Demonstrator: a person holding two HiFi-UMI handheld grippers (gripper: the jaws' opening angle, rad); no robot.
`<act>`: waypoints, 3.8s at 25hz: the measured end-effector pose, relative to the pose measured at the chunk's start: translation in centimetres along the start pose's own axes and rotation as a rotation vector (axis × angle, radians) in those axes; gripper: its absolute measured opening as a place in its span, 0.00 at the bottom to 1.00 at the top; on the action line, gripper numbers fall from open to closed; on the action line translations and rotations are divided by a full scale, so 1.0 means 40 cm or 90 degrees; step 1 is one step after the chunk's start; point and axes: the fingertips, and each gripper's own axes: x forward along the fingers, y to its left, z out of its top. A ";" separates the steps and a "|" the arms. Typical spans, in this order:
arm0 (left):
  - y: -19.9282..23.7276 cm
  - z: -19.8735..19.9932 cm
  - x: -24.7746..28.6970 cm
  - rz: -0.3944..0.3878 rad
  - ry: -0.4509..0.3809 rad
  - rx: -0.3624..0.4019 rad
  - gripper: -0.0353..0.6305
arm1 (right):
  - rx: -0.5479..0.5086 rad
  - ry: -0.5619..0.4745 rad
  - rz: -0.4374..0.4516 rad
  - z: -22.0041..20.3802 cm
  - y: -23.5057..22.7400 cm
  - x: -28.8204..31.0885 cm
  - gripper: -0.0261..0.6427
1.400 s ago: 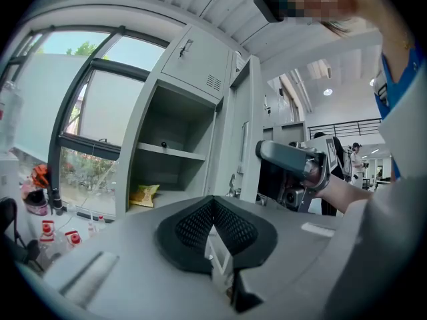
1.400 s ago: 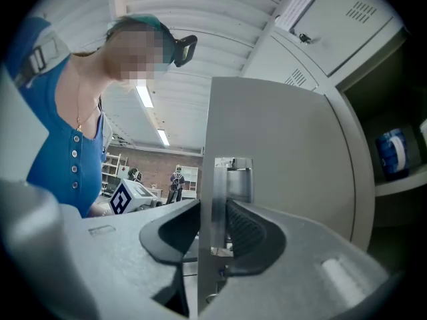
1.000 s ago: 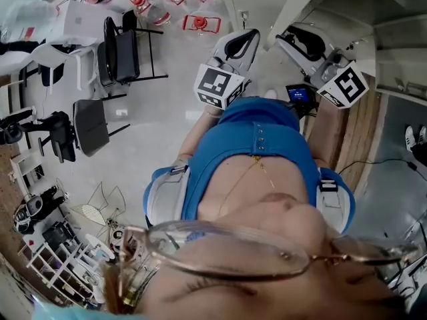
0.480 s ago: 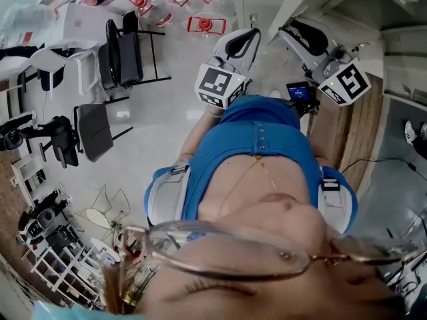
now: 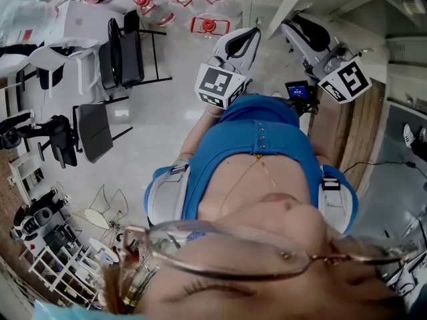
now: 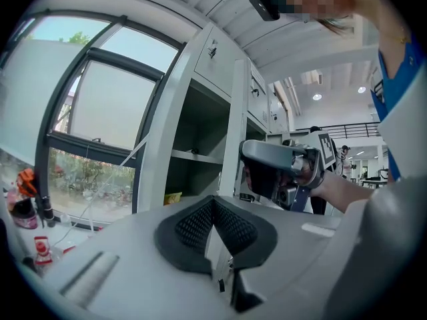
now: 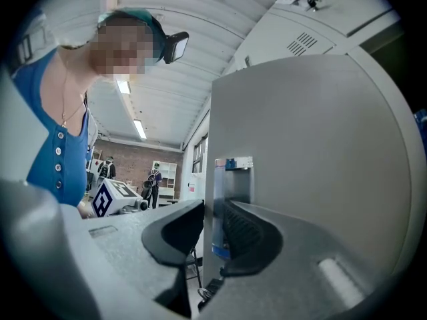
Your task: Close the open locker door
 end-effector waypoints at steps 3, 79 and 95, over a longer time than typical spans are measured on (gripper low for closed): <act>0.012 0.007 -0.003 -0.002 -0.003 0.003 0.05 | -0.004 0.003 -0.008 0.000 -0.005 0.014 0.17; 0.220 0.056 -0.005 -0.010 -0.010 0.018 0.05 | -0.049 0.063 -0.374 -0.057 -0.212 0.184 0.06; 0.140 0.043 0.010 -0.039 -0.006 0.022 0.05 | -0.014 0.098 -0.324 -0.141 -0.080 0.143 0.04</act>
